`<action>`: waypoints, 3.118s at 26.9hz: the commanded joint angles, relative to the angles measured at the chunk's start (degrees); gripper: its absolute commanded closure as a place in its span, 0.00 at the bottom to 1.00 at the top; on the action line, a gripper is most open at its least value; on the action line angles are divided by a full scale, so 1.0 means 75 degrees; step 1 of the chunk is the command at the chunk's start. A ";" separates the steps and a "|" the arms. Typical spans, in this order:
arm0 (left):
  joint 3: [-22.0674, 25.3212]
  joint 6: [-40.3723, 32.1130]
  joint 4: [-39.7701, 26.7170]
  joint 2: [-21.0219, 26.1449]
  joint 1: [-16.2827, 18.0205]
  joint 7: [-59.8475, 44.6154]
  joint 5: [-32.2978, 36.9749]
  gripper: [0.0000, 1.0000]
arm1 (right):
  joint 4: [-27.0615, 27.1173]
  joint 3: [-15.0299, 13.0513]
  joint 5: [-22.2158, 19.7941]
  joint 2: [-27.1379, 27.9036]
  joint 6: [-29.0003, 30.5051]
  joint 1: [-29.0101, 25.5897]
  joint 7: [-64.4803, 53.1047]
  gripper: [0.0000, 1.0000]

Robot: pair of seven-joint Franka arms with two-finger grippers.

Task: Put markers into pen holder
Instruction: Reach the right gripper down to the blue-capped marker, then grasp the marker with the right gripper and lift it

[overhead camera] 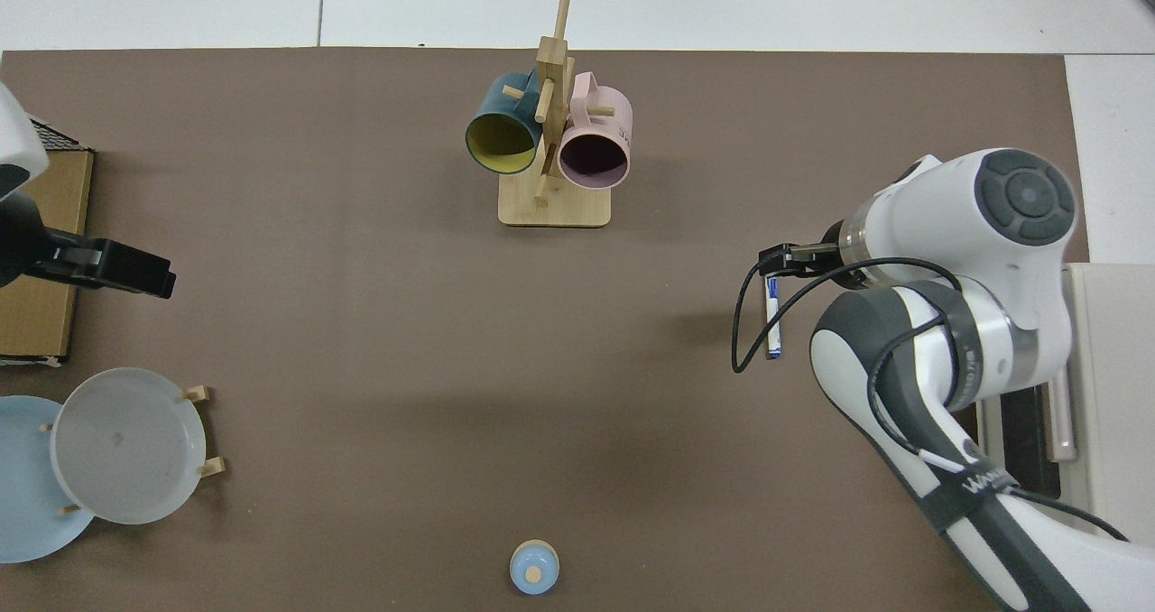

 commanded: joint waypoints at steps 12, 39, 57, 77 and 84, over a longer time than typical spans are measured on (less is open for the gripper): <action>-0.0073 0.0080 -0.0572 -0.0390 0.0170 0.0040 -0.0078 0.00 | -0.0122 0.0022 -0.0087 0.1475 0.1767 0.0127 -0.0150 0.01; -0.0073 0.0385 -0.0924 -0.0578 0.0158 0.0051 -0.0089 0.00 | -0.0286 0.0011 -0.0439 0.1522 0.1685 0.0021 -0.0150 0.51; -0.0062 0.0385 -0.0900 -0.0566 0.0193 0.0040 -0.0089 0.00 | -0.0205 0.0011 -0.0439 0.1499 0.1580 0.0010 -0.0162 1.00; -0.0120 0.0327 -0.0854 -0.0554 0.0158 -0.0078 -0.0054 0.00 | 0.0721 -0.0013 -0.0287 -0.0657 -0.1290 -0.0014 -0.0244 1.00; -0.0120 0.0338 -0.0854 -0.0554 0.0170 0.0004 -0.0054 0.00 | 0.1073 -0.0001 -0.0252 -0.1044 -0.2052 -0.0049 -0.0162 1.00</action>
